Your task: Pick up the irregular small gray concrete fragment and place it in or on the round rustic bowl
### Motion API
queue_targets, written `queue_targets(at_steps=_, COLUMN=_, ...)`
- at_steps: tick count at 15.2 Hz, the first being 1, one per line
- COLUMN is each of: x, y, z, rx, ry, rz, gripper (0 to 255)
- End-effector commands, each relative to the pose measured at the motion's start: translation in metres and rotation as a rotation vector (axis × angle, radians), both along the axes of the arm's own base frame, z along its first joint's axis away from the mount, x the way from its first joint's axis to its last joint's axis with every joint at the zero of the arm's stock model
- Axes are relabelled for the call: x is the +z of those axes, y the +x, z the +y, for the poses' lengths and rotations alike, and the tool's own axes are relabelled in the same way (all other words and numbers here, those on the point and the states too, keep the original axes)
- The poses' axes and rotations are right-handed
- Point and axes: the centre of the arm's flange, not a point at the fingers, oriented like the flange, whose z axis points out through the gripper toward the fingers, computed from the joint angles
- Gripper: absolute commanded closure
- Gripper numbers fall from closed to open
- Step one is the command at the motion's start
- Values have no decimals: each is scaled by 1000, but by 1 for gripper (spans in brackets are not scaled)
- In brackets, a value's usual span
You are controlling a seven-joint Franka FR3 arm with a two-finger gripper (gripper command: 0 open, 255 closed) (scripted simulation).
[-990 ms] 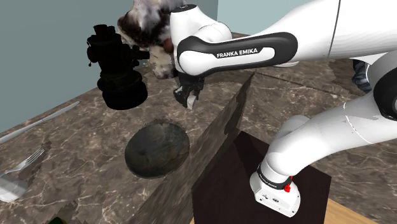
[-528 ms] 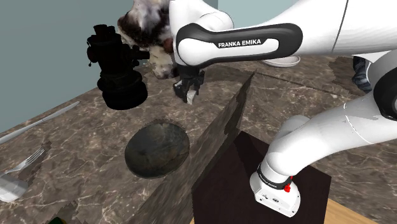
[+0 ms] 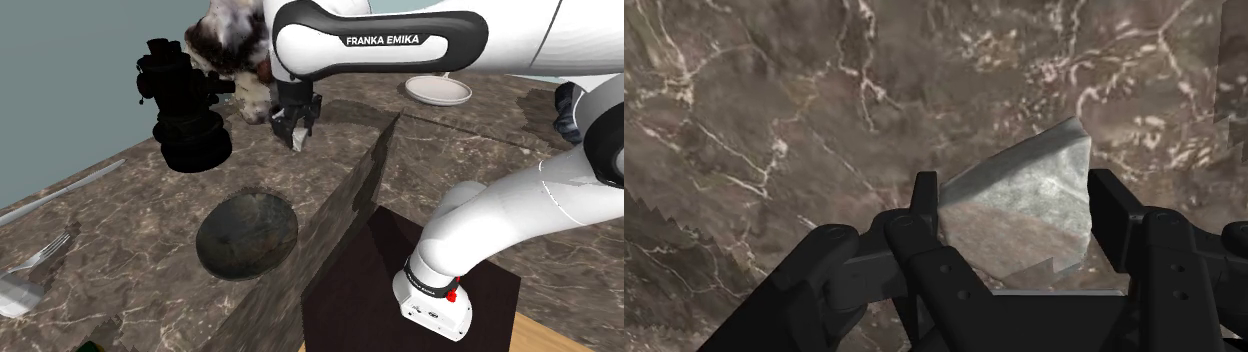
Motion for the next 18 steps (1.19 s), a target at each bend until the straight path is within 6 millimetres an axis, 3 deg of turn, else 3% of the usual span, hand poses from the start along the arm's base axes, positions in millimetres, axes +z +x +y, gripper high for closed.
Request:
queue_targets(at_steps=1, x=11, y=0, z=0, rx=0, ry=0, rz=0, gripper=255)
queue_targets(at_steps=9, x=52, y=0, z=0, rx=0, ry=0, rz=0, gripper=255)
queue_targets(at_steps=18, x=52, y=-44, z=110, rx=0, ry=0, rz=0, gripper=255)
